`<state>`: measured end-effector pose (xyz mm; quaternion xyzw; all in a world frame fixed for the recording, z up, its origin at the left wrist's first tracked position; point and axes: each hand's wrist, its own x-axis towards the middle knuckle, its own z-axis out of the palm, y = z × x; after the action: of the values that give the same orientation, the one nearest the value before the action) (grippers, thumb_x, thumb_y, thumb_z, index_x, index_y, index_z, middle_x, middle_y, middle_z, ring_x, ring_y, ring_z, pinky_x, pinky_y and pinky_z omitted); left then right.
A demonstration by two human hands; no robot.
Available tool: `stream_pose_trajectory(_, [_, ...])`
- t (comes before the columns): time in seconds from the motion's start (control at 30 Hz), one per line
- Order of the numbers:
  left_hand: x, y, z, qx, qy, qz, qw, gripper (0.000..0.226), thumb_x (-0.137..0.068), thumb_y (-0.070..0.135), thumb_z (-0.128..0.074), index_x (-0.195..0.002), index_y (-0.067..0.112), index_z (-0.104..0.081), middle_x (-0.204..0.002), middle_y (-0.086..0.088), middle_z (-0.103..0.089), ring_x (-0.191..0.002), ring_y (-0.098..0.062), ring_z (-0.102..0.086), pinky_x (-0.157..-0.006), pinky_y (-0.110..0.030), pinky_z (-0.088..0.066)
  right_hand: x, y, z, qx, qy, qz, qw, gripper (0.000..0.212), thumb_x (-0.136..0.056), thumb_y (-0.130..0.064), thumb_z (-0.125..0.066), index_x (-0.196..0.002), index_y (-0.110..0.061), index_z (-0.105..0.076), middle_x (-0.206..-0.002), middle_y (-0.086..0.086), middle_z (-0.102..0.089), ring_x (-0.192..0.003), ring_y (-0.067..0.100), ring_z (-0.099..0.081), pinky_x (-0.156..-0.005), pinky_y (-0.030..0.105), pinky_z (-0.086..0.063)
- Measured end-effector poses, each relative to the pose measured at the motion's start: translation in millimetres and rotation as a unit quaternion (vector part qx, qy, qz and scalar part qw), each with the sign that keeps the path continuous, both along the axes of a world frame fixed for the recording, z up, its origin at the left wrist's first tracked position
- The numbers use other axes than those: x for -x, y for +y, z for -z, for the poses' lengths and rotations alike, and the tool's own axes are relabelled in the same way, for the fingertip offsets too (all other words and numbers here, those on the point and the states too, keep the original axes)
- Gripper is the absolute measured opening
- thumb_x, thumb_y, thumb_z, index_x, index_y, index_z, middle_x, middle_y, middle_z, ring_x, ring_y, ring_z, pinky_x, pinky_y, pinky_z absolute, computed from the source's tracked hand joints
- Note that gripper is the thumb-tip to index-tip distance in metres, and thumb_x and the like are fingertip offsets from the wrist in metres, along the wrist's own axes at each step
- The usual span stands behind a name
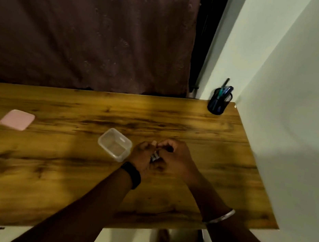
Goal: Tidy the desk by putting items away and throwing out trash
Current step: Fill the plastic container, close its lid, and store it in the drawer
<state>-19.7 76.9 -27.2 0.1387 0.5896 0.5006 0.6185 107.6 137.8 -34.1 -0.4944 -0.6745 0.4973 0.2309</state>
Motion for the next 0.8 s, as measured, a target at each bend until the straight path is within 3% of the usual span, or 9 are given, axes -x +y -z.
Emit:
stream_pose_trajectory(0.1, [21,-30,-6,0.001,0.058,-0.015,0.998,0.022,-0.097,0.026,-0.064,-0.102,0.005,-0.068,-0.093,-0.021,-0.070,-0.086,-0.038,-0.070,-0.080,-0.057,-0.060,26,-33,2,0.104,0.010,0.087,0.991,0.009,-0.093,-0.030,-0.069,-0.100,-0.024,-0.072,-0.101,0.002,-0.076,-0.091,0.018,-0.075,-0.083,0.041,-0.064])
stream_pose_trajectory(0.17, [35,-53,-12,-0.003,0.120,0.009,0.993,0.018,-0.095,0.030,-0.066,-0.099,0.012,-0.067,-0.098,-0.017,-0.071,-0.086,-0.034,-0.069,-0.076,-0.050,-0.061,44,-60,-1,0.244,0.049,0.094,0.964,0.023,-0.098,-0.038,-0.064,-0.112,-0.020,-0.072,-0.106,0.007,-0.077,-0.094,0.026,-0.077,-0.091,0.049,-0.062])
stream_pose_trajectory(0.23, [50,-73,-18,-0.002,0.190,0.044,0.981,0.019,-0.097,0.031,-0.063,-0.105,0.014,-0.064,-0.108,-0.011,-0.068,-0.091,-0.028,-0.068,-0.069,-0.042,-0.062,62,-90,-10,0.374,0.126,0.089,0.915,0.034,-0.103,-0.038,-0.059,-0.119,-0.011,-0.071,-0.101,0.010,-0.076,-0.082,0.028,-0.076,-0.077,0.043,-0.063])
stream_pose_trajectory(0.3, [64,-88,-23,0.004,0.224,0.072,0.972,0.016,-0.099,0.027,-0.059,-0.110,0.015,-0.061,-0.112,-0.009,-0.064,-0.094,-0.027,-0.066,-0.065,-0.038,-0.061,77,-113,-17,0.435,0.190,0.093,0.875,0.034,-0.106,-0.033,-0.054,-0.118,-0.004,-0.068,-0.089,0.013,-0.073,-0.068,0.026,-0.072,-0.061,0.037,-0.061])
stream_pose_trajectory(0.37, [76,-101,-29,0.009,0.240,0.109,0.965,0.020,-0.099,0.020,-0.056,-0.118,0.017,-0.057,-0.115,-0.009,-0.062,-0.099,-0.029,-0.065,-0.078,-0.046,-0.060,89,-128,-20,0.476,0.238,0.103,0.841,0.031,-0.106,-0.029,-0.052,-0.116,-0.003,-0.065,-0.091,0.015,-0.073,-0.074,0.027,-0.073,-0.060,0.040,-0.064])
stream_pose_trajectory(0.47, [88,-111,-40,0.011,0.242,0.167,0.956,0.041,-0.096,0.003,-0.049,-0.136,0.012,-0.048,-0.120,-0.015,-0.061,-0.107,-0.033,-0.063,-0.091,-0.049,-0.056,103,-138,-21,0.503,0.285,0.095,0.810,0.043,-0.104,-0.040,-0.055,-0.122,-0.002,-0.064,-0.104,0.021,-0.073,-0.092,0.032,-0.071,-0.080,0.046,-0.061])
stream_pose_trajectory(0.53, [92,-115,-51,0.020,0.205,0.188,0.960,0.051,-0.094,-0.001,-0.044,-0.143,0.012,-0.040,-0.126,-0.018,-0.058,-0.114,-0.038,-0.060,-0.090,-0.050,-0.054,107,-141,-21,0.488,0.282,0.070,0.823,0.043,-0.103,-0.036,-0.058,-0.129,-0.002,-0.061,-0.105,0.021,-0.072,-0.091,0.031,-0.072,-0.078,0.044,-0.063])
stream_pose_trajectory(0.63, [98,-118,-65,0.049,0.119,0.159,0.979,0.067,-0.101,0.004,-0.041,-0.158,0.025,-0.015,-0.144,-0.017,-0.047,-0.122,-0.039,-0.056,-0.084,-0.046,-0.055,112,-141,-24,0.442,0.230,0.030,0.867,0.019,-0.105,-0.017,-0.055,-0.117,-0.003,-0.060,-0.097,0.019,-0.069,-0.082,0.027,-0.070,-0.072,0.040,-0.062])
stream_pose_trajectory(0.8, [112,-124,-86,0.050,0.026,0.100,0.993,0.074,-0.095,-0.009,-0.040,-0.158,0.022,-0.017,-0.119,-0.018,-0.059,-0.098,-0.038,-0.065,-0.071,-0.052,-0.058,119,-129,-41,0.385,0.159,-0.016,0.909,0.008,-0.102,-0.003,-0.058,-0.107,-0.005,-0.064,-0.092,0.014,-0.072,-0.081,0.022,-0.071,-0.071,0.036,-0.064])
